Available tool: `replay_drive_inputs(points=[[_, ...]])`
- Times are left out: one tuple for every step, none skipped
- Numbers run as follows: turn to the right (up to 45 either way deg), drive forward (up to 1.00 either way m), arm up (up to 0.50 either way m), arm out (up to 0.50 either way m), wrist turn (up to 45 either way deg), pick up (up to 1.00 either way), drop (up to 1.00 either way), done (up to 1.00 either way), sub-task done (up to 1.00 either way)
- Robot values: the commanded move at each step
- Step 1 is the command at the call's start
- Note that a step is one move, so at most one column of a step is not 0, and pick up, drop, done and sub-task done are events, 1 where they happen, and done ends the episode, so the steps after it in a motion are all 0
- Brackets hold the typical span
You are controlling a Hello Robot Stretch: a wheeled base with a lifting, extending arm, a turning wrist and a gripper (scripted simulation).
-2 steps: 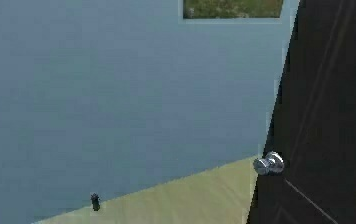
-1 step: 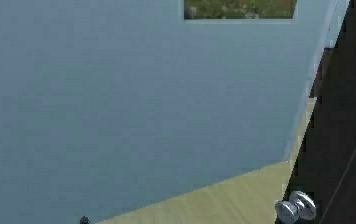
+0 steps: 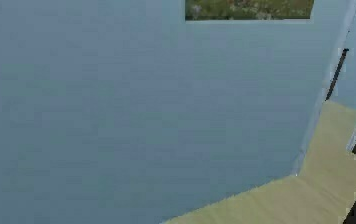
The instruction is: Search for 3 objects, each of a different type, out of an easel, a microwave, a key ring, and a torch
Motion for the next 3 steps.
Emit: replay_drive_inputs(points=[[-21.0,0.0,0.0,0.0,0.0,0.0,0.0,0.0,0.0],[0.0,0.3,0.0,0.0,0.0,0.0,0.0,0.0,0.0],[0.0,0.3,0.0,0.0,0.0,0.0,0.0,0.0,0.0]])
